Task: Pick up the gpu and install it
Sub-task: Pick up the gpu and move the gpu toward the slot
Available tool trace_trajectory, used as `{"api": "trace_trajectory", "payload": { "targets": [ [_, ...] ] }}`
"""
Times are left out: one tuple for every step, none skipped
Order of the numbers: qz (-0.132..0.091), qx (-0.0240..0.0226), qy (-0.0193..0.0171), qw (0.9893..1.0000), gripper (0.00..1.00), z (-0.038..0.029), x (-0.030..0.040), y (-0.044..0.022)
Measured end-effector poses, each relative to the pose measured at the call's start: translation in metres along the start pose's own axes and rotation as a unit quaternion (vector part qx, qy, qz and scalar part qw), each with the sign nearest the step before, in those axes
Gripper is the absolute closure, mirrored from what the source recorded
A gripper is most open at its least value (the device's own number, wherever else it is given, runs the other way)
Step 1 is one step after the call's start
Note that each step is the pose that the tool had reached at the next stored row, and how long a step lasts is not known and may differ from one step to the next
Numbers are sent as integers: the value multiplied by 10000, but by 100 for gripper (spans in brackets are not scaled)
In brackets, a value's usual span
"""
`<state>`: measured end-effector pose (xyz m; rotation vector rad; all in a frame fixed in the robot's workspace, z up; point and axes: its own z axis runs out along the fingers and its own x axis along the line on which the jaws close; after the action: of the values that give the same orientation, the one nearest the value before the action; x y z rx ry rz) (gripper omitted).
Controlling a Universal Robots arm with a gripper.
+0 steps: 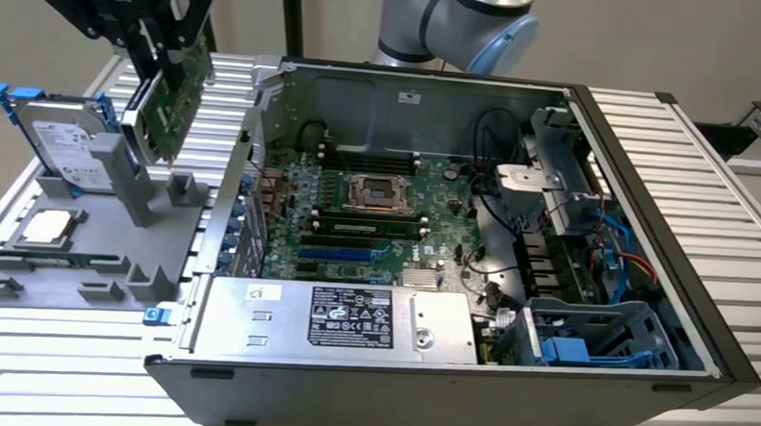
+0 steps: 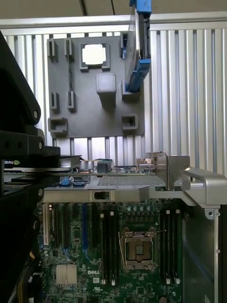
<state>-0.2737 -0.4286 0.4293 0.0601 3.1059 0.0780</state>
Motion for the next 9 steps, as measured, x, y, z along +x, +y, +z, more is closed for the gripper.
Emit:
{"api": "trace_trajectory", "payload": {
  "targets": [
    [0,0,0,10000,100,0,-4,0],
    [0,0,0,10000,100,0,-7,0],
    [0,0,0,10000,100,0,-11,0],
    [0,0,0,10000,100,1,-15,1],
    [0,0,0,10000,100,1,-19,1],
    [0,0,0,10000,100,1,-23,1],
    [0,-1,0,10000,100,1,-27,1],
    [0,0,0,10000,100,1,-30,1],
    [0,0,0,10000,100,1,-34,1]
  ]
}}
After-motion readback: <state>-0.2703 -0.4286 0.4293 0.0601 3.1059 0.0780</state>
